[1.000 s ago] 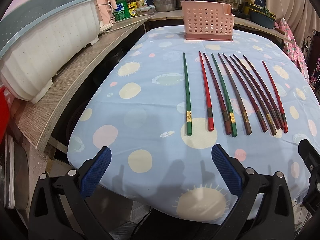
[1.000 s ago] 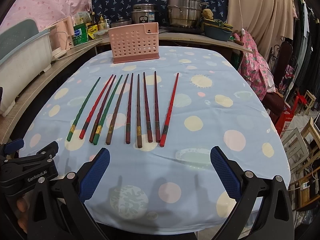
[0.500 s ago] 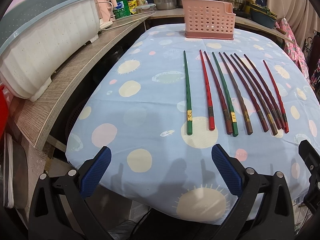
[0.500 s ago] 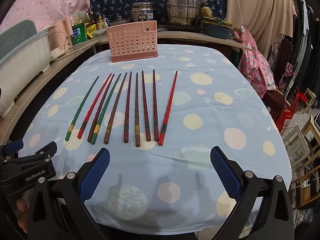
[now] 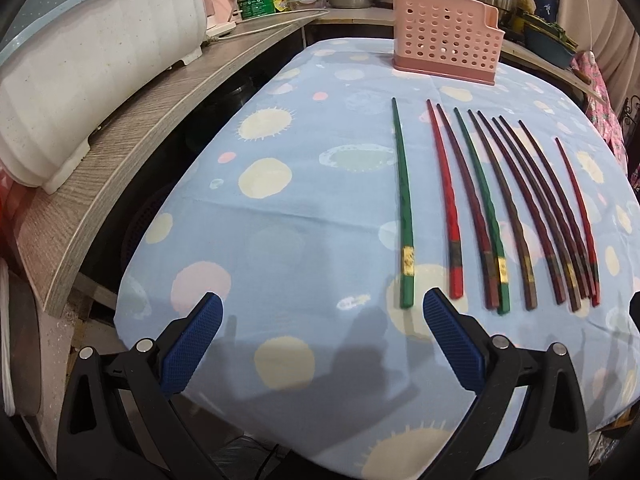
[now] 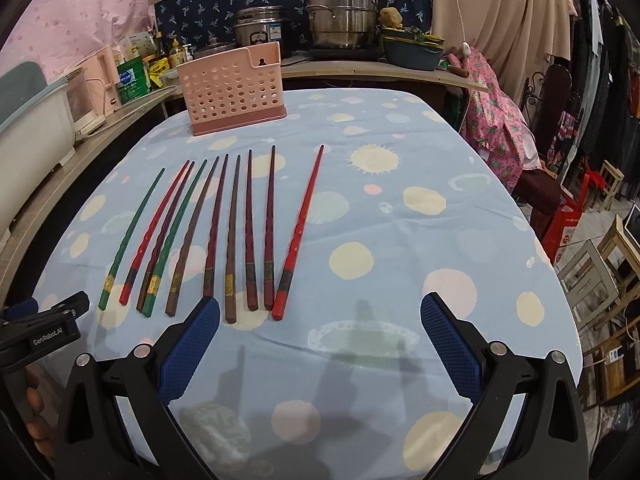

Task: Organize utensils
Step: 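Grasp the green chopstick with the left tool while the right tool grasps a red chopstick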

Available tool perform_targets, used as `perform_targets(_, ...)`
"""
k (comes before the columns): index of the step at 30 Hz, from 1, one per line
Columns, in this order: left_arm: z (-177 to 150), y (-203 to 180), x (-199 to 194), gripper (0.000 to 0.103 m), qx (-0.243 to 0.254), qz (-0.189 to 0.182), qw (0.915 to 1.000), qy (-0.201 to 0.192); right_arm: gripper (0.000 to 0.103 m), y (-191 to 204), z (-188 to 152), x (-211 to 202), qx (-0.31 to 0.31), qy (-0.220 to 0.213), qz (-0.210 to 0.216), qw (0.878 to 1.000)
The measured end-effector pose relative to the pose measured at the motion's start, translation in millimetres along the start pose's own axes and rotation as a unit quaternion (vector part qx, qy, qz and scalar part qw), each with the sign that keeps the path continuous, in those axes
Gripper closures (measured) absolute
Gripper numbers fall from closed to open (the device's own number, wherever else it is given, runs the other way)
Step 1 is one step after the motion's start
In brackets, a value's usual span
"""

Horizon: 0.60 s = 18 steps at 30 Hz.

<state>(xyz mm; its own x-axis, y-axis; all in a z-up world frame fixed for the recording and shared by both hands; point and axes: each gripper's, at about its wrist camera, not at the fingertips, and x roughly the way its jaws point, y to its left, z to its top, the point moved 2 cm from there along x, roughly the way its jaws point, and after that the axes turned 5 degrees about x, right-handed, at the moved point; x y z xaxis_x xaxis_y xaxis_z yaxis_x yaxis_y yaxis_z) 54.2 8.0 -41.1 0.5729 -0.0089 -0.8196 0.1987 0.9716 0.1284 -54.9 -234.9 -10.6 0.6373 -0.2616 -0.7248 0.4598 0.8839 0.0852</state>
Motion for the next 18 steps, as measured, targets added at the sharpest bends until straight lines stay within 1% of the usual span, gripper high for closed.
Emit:
perform_targets(4, 8, -5, 11, 0.009, 0.004, 0.0, 1.0, 0.001, 0.007, 1, 10, 14, -0.002, -0.001, -0.002, 1.0)
perform_targets(8, 13, -7, 20, 0.012, 0.007, 0.003, 1.0, 0.005, 0.016, 2, 22, 30, 0.002, 0.003, -0.003, 1.0)
perform_targets(12, 16, -8, 26, 0.013, 0.007, 0.005, 0.9999, 0.01, 0.026, 3, 31, 45, 0.011, 0.011, -0.003, 1.0)
perform_targets(16, 18, -10, 31, 0.013, 0.009, 0.004, 0.9999, 0.013, 0.03, 9, 36, 57, 0.009, 0.015, -0.002, 1.0)
perform_targets(18, 18, -11, 33, 0.013, 0.011, 0.004, 0.9998, 0.017, 0.036, 13, 36, 65, 0.005, 0.021, -0.003, 1.0)
